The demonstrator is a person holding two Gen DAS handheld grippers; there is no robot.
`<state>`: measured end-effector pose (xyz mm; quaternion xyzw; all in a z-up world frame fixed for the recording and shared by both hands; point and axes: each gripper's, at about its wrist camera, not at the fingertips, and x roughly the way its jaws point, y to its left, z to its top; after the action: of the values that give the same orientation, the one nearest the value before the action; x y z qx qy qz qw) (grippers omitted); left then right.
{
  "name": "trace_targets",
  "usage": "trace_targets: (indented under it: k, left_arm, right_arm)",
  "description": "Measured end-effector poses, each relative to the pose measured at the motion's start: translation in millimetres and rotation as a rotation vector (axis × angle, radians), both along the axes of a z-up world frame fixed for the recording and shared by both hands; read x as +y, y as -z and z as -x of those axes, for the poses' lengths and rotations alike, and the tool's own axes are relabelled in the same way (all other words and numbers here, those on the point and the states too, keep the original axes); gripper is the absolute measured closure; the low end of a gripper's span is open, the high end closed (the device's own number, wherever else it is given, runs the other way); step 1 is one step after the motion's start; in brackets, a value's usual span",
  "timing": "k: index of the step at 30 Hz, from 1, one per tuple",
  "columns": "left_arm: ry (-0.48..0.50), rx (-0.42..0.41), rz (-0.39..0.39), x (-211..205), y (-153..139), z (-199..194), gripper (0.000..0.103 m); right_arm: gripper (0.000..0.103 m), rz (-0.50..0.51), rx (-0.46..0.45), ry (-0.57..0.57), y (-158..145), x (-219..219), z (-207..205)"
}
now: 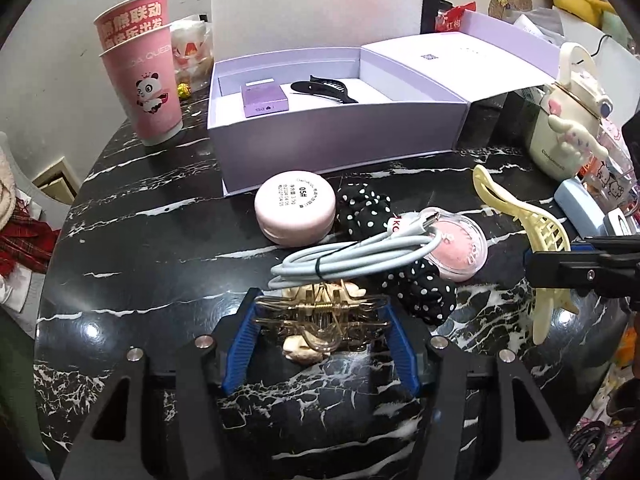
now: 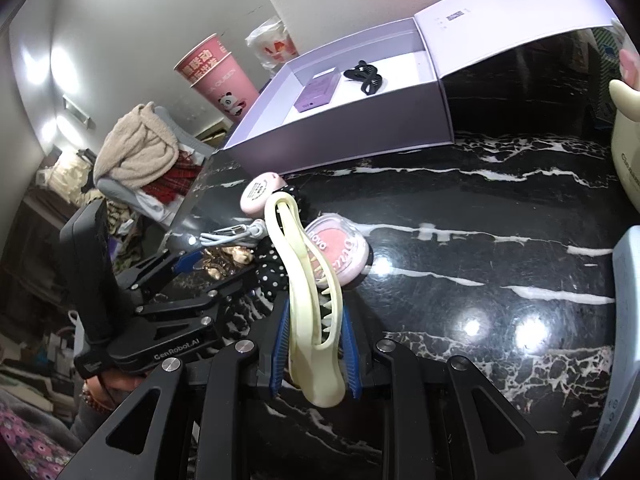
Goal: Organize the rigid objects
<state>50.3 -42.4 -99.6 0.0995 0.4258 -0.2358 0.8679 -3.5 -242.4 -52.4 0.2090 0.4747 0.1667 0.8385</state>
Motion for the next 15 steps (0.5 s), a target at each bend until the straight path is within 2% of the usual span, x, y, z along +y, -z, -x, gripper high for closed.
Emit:
trace_targets:
  k: [2,6,10,15]
  left_arm:
    - [0.008,0.018,0.009,0.5,-1.2,-0.3,0.045]
    - [0.051,0.110,0.098,5.6,-8.8,3.7,0.045]
    - [0.061,0.099,0.073,1.8,-16.9,12.5,0.045]
    - [0.080,0.098,0.085,0.9,-26.6,20.5,0.045]
  right_arm:
    - [0.079,-0.001,0.000,0.005,-0.1,-1.4,0.9]
    - [0.079,-0.006,-0.004,0.003,-1.6,-1.7,2.7]
    - [0.079,-0.011,-0.011,-0.004,-2.9,-1.0,3.6]
    - [0.079,-0.013,-0.019,-0.009,-4.3,-1.3,6.5]
